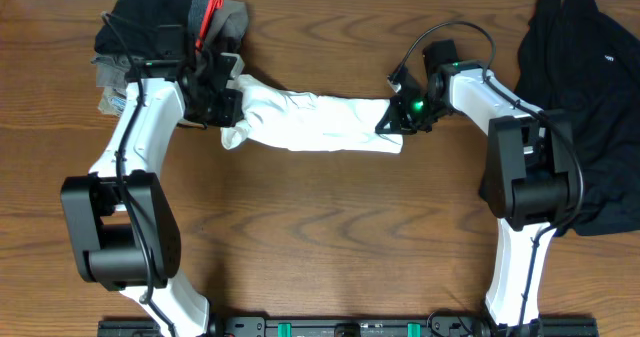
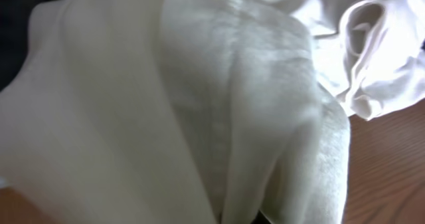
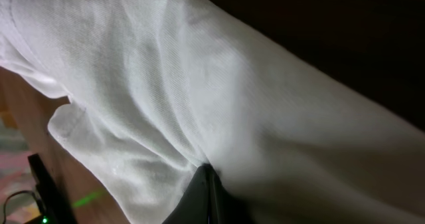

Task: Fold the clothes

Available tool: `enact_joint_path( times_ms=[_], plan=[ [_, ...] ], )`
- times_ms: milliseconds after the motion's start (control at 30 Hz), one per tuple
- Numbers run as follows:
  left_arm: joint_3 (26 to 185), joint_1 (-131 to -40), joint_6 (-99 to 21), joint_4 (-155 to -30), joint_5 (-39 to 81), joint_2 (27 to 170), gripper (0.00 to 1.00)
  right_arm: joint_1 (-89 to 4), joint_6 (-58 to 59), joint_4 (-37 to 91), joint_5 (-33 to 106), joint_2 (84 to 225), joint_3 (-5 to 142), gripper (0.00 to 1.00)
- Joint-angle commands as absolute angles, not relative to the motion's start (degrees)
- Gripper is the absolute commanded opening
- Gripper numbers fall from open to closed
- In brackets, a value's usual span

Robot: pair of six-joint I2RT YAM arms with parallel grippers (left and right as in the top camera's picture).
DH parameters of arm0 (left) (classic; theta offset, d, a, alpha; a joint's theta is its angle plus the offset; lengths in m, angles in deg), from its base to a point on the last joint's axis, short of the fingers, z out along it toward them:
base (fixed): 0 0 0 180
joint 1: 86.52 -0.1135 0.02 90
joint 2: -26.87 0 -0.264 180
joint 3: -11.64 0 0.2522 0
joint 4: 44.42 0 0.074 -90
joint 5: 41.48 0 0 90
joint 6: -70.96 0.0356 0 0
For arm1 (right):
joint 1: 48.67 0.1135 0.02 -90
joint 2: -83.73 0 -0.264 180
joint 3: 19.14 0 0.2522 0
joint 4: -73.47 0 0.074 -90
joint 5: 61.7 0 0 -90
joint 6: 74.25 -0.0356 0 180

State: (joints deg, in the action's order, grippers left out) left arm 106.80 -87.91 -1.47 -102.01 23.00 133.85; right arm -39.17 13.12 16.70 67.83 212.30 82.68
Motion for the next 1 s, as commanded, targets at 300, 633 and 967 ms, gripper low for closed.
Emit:
enact_joint_path(
  times_ms=[300,633,967],
  plan=[
    [107.92,-73.38,-2.17,-97.01,22.21,129.11,0.06,-38.8,11.52,17.21,62.8,214.14,78.33,0.01],
    [107.68,-61.86,-2.17,-91.28,24.03,130.7,0.06,-38.69,11.55,17.1,62.82,214.14,78.33,0.01],
    [107.66,-55.76,-2.2,-85.86,27.13,137.15,0.06,-38.67,11.52,17.56,63.26,214.14,78.33,0.01]
  ],
)
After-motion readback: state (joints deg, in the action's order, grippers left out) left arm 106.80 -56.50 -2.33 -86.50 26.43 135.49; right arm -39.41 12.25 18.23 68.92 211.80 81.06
